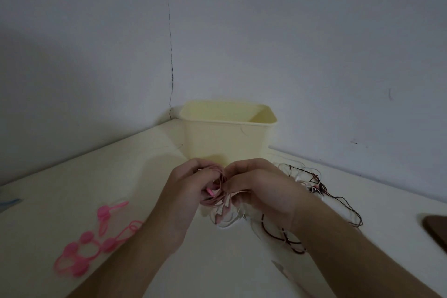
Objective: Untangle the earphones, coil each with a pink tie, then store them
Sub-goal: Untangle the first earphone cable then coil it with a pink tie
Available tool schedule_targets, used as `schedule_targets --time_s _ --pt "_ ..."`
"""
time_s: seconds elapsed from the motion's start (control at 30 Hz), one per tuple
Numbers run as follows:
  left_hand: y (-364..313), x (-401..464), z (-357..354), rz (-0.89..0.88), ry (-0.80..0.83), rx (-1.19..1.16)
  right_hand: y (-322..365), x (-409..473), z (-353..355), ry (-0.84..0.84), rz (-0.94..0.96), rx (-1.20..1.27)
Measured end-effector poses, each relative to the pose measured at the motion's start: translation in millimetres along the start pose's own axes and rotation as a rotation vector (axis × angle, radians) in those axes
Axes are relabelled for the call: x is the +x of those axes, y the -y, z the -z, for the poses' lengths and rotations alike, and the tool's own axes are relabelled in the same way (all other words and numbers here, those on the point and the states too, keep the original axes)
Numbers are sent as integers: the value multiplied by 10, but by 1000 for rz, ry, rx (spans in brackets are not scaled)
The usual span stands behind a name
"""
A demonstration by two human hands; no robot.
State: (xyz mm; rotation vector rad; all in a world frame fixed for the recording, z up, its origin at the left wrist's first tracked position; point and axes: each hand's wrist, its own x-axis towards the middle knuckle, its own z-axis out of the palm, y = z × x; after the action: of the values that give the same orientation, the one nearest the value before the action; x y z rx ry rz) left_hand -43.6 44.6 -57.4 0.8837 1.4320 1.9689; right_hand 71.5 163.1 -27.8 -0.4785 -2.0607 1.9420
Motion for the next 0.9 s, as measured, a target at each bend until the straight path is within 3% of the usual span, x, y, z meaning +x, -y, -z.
schedule_targets --time_s 0.17,0.43,0.7,0.9 --pt "3 3 9 2 -13 53 -64 51 -19 -42 -32 126" --pt "-34 -29 -13 7 7 27 -13 3 -30 88 -30 251" --pt "-4 -3 15 -34 -84 106 25 32 38 -56 89 -356" --pt "-24 15 22 12 -93 53 82 -3 130 -100 191 -536"
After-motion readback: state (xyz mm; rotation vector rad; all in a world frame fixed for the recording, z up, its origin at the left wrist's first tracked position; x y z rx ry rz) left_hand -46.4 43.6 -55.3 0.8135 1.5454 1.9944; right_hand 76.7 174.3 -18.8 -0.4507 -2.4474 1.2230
